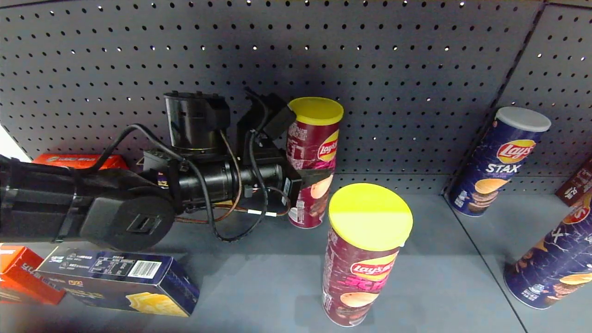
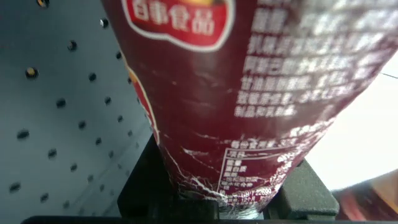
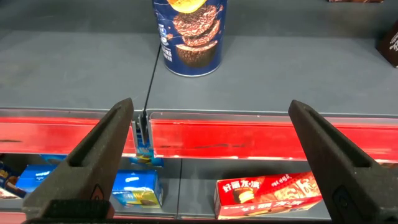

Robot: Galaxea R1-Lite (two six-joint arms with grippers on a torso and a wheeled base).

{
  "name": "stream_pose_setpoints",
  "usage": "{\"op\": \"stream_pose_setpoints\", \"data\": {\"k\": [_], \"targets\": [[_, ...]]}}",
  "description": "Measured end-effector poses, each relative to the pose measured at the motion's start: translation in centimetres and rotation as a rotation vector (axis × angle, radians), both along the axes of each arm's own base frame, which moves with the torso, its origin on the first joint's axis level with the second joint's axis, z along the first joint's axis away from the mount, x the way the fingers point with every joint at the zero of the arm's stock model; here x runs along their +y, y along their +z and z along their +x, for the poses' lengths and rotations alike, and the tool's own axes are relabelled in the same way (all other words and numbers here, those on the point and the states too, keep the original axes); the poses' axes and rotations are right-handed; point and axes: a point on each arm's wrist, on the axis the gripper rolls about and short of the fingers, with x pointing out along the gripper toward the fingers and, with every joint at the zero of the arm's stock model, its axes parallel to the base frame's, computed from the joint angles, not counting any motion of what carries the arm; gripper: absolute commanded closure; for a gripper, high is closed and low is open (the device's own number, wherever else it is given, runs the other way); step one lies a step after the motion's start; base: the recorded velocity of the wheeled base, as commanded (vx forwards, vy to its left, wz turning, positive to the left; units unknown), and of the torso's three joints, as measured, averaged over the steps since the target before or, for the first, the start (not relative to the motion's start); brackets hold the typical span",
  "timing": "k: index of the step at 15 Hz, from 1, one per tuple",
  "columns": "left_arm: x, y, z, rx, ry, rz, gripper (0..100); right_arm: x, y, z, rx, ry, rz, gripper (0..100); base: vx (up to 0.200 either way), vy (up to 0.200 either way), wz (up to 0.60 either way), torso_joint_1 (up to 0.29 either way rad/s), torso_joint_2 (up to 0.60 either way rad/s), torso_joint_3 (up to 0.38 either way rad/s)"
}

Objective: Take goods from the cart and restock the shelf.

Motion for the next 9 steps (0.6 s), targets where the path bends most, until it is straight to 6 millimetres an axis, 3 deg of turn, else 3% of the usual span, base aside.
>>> {"op": "stream_pose_setpoints", "data": {"k": [9], "targets": [[-1.6,-1.7,1.8,0.000,-0.009,-0.006,100,0.0,0.0,0.0,0.000,0.000,0.000,0,0.000,0.000,0.00,0.000,0.00,0.000]]}}
